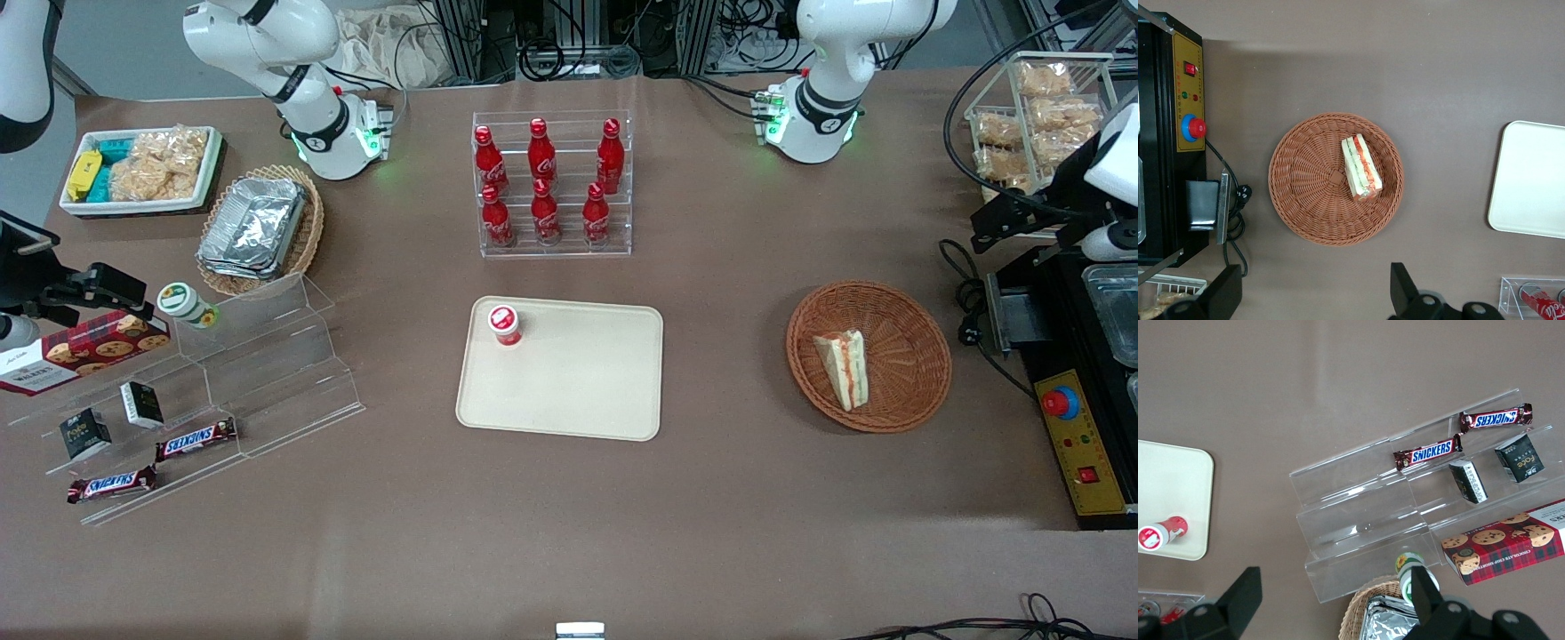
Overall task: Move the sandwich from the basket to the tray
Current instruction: 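Move the left gripper toward the sandwich in the wicker basket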
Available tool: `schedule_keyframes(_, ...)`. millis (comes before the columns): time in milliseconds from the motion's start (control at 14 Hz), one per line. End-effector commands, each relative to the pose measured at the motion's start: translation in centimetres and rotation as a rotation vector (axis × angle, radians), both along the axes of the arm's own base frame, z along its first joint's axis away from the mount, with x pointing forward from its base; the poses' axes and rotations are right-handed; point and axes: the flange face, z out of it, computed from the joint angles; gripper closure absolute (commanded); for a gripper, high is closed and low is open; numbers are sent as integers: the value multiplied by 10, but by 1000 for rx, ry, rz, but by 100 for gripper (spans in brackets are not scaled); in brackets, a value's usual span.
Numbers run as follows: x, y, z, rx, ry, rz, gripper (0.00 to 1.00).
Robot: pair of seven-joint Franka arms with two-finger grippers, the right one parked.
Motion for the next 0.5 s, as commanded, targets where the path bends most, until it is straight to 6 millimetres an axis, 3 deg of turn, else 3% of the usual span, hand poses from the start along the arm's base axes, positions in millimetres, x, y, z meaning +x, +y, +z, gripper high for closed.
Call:
schedule_keyframes(0, -2, 0, 7, 13, 11, 15, 0)
schedule_keyframes(214, 2, 1, 6, 18, 11, 1, 0)
schedule_keyframes(429, 9, -4, -8, 5, 35, 41, 0)
